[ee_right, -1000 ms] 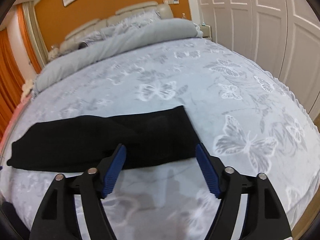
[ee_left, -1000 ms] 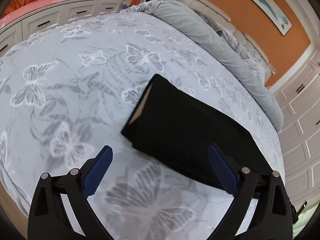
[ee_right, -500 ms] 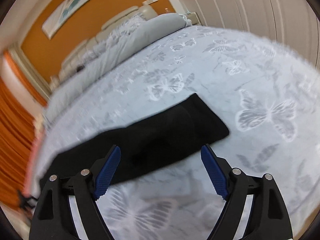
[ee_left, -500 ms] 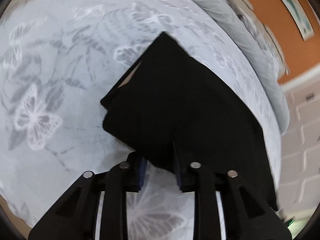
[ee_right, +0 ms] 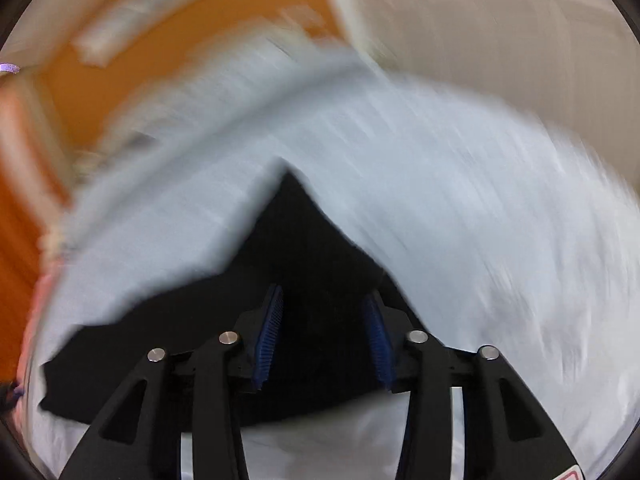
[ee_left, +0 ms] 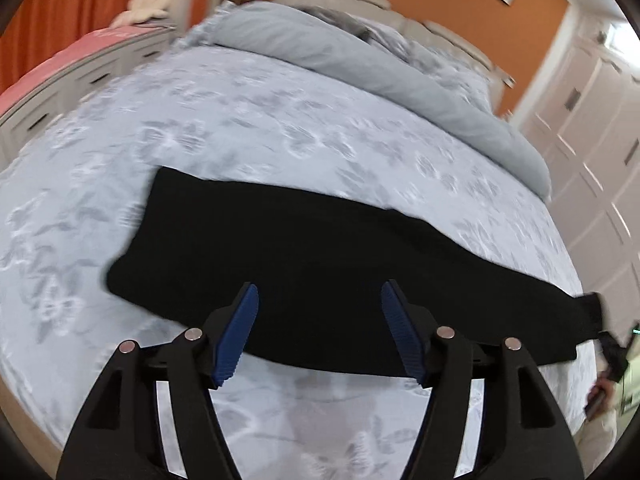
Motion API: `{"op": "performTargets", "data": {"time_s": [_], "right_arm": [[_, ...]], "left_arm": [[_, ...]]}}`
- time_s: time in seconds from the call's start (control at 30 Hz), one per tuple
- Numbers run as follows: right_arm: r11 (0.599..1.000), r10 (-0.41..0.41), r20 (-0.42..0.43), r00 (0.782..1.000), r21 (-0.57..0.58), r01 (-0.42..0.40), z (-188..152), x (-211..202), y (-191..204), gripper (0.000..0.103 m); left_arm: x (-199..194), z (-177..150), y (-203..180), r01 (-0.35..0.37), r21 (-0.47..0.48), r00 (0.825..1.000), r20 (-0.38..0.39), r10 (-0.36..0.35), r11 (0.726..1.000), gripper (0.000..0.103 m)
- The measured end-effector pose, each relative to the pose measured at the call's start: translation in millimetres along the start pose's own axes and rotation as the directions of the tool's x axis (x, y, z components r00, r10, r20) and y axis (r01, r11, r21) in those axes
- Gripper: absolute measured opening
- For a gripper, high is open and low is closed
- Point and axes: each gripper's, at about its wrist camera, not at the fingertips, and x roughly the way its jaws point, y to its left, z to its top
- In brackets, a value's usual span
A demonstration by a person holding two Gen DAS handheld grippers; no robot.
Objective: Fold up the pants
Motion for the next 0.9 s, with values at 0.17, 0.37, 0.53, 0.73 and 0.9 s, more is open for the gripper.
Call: {"op": "performTargets", "data": {"time_s": [0.17,0.37,0.53,0.73,0.9], "right_arm": [[0.995,-0.019,-0.007,1.0,0.102,0.02,-22.0,-7.0,-30.0,0.049],[0.982,0.169,-0.014,0.985,0.091,-0.167,-18.8,-10.4,20.2,0.069],[0.972,0.174,-0.132,0.976,0.179,-0.149,-33.1,29.1,31.6,0.069],[0.976,0.178,-0.092,0.98,0.141,-0.164,-28.0,40.8,50.9,0.011],[0.986,0.146,-0.004,0.989,0.079,-0.146,-28.6,-11.6,48.4,0.003]], "left_arm": [[40.7,-18.5,-13.1,0.009,-0.011,0.997,-0.076,-0.01,1.0,0.065],[63.5,-33.0,6.7,0.059,-0.115,0.99,-0.119,-0.073,0.992,0.07],[61.9,-33.8,32.7,-0.007,-0.168,0.993,-0.117,-0.012,0.986,0.071],[66.2,-29.8,42.5,-0.076,-0.17,0.991,-0.122,0.056,0.983,0.076],[61.4,-28.2,39.4,-0.186,-0.084,0.98,-0.09,0.178,0.979,0.076]]}}
